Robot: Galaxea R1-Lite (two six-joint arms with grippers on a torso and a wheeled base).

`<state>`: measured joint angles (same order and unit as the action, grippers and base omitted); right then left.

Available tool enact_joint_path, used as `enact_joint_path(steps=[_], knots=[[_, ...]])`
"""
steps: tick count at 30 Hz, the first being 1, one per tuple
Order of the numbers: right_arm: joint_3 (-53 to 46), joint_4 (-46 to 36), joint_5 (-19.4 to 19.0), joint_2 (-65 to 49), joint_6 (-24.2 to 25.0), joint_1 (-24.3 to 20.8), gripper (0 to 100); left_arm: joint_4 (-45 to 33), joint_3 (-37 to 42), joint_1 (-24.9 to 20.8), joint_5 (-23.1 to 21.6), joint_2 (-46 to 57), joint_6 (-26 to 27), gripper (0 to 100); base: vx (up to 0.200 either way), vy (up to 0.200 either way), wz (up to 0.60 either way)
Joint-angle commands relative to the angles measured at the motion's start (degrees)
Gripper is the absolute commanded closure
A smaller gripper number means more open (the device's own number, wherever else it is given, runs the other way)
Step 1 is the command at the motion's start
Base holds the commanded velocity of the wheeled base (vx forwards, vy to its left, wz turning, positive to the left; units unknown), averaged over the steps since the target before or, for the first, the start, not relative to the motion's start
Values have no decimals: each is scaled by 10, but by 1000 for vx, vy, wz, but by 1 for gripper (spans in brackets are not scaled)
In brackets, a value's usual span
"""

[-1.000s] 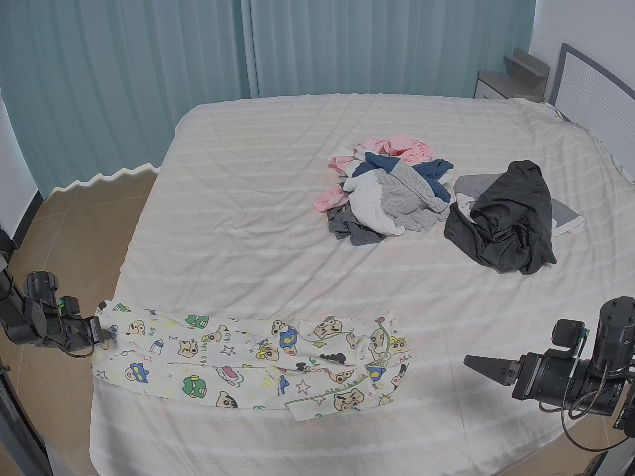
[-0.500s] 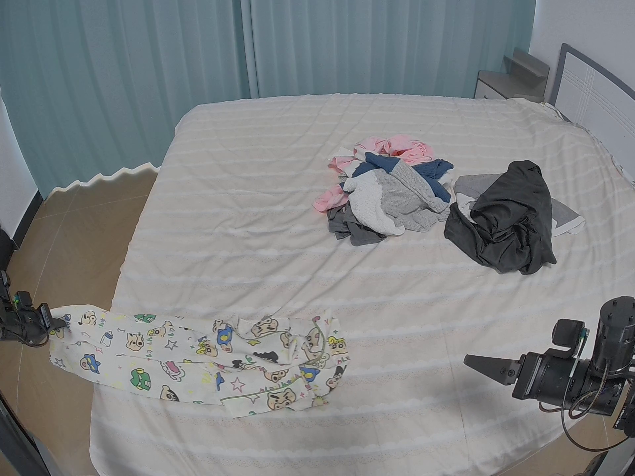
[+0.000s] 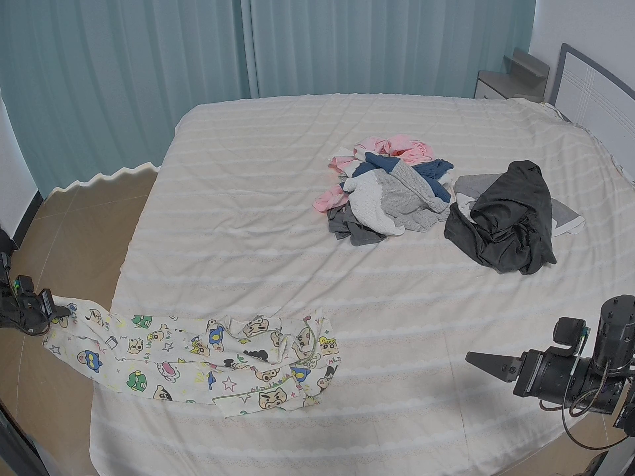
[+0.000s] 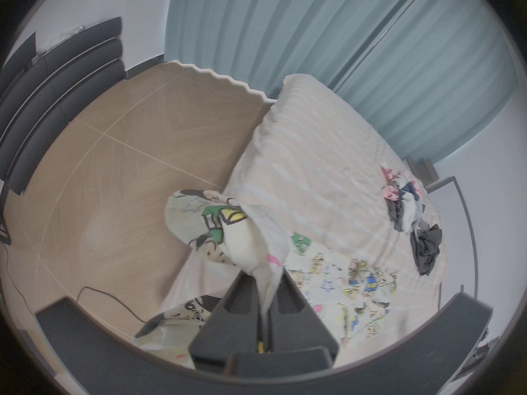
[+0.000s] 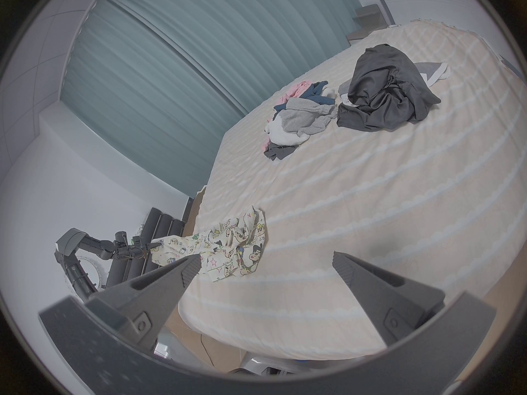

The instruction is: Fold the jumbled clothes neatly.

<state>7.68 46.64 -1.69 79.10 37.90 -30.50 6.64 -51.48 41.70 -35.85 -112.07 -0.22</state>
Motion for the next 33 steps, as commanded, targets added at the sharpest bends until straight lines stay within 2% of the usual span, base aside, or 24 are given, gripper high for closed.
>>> enact_joint_path(steps=[1, 5, 9, 12, 13, 15, 16, 17, 18, 20, 21, 22, 24, 26, 27, 28, 33], knots=[[1, 0, -1, 0, 1, 8, 0, -3, 38, -102, 11, 123, -85, 100, 0, 0, 0], [2, 0, -2, 2, 1, 16, 0, -3, 55, -189, 67, 173, -131, 100, 0, 0, 0], [4, 0, -2, 2, 1, 23, 0, -2, 69, -309, 138, 206, -165, 100, 0, 0, 0], [4, 0, -2, 2, 1, 24, 0, -2, 69, -354, 163, 207, -176, 100, 0, 0, 0], [4, 0, -2, 2, 1, 24, 0, -1, 71, -396, 192, 204, -186, 100, 0, 0, 0], [4, 0, -2, 1, 1, 24, 0, 0, 71, -443, 222, 200, -199, 100, 0, 0, 0], [4, 0, -2, 1, 1, 24, 0, 1, 71, -461, 231, 198, -205, 100, 0, 0, 0], [4, 0, -2, 1, 1, 24, 0, 1, 71, -461, 231, 198, -205, 100, 0, 0, 0], [4, 0, -2, 1, 1, 24, 0, 4, 70, -515, 254, 189, -228, 100, 0, 0, 0], [4, 0, -2, 1, 1, 24, 0, 5, 69, -532, 263, 186, -233, 100, 0, 0, 0], [4, 0, -2, 1, 1, 24, 0, 12, 67, -574, 288, 173, -240, 100, 0, 0, 0], [4, 0, -2, 1, 1, 24, 0, 17, 68, -596, 305, 162, -241, 100, 0, 0, 0], [4, 0, -2, 2, 1, 24, 0, 35, 69, -626, 331, 135, -242, 100, 0, 0, 0], [4, 0, -2, 2, 1, 24, 0, 36, 68, -629, 333, 132, -242, 100, 0, 0, 0], [4, 0, -2, 2, 1, 24, 0, 79, 67, -657, 367, 89, -247, 100, 0, 0, 0], [4, 0, -2, 1, 1, 24, 0, 106, 66, -668, 379, 70, -255, 100, 0, 0, 0], [4, 0, -2, 1, 0, 24, 0, 173, 61, -709, 407, 8, -283, 100, 0, 0, 0]])
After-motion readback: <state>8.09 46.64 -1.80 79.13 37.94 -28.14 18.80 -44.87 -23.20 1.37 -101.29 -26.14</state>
